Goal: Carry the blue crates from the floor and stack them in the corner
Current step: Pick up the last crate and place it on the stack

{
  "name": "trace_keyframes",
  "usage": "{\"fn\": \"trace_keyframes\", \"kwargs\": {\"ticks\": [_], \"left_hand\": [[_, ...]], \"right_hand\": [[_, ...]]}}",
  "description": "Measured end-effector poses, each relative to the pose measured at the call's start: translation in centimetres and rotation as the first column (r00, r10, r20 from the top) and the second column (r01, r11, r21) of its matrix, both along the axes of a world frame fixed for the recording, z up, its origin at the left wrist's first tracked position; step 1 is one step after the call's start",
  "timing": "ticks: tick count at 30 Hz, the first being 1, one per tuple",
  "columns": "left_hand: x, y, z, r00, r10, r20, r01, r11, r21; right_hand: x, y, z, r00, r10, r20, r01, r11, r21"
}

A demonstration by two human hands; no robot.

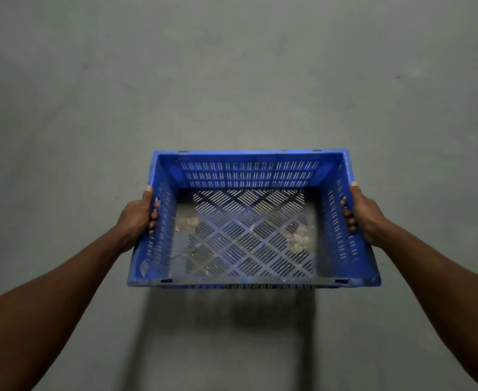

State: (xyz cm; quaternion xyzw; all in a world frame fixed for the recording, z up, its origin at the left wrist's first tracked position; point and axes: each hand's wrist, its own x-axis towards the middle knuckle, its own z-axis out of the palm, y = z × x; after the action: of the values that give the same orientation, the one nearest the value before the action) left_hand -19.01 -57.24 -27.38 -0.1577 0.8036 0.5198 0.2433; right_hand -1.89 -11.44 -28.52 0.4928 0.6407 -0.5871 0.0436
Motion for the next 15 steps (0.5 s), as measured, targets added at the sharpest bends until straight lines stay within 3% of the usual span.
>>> {"fn": "trace_keyframes", "kwargs": {"ticks": [8, 15], "left_hand": [[5.7, -4.0, 27.4, 0.995, 0.092, -0.032, -0.089, 0.993, 0.072], [13.8, -9.3, 51.4, 0.981, 0.181, -0.073, -0.173, 0.979, 0.110]], "right_hand": [[3.3, -2.4, 27.6, 0.990, 0.122, -0.073, -0.132, 0.980, -0.152], [8.3, -7.9, 49.7, 0.986, 0.119, -0.113, -0.131, 0.985, -0.110]]}}
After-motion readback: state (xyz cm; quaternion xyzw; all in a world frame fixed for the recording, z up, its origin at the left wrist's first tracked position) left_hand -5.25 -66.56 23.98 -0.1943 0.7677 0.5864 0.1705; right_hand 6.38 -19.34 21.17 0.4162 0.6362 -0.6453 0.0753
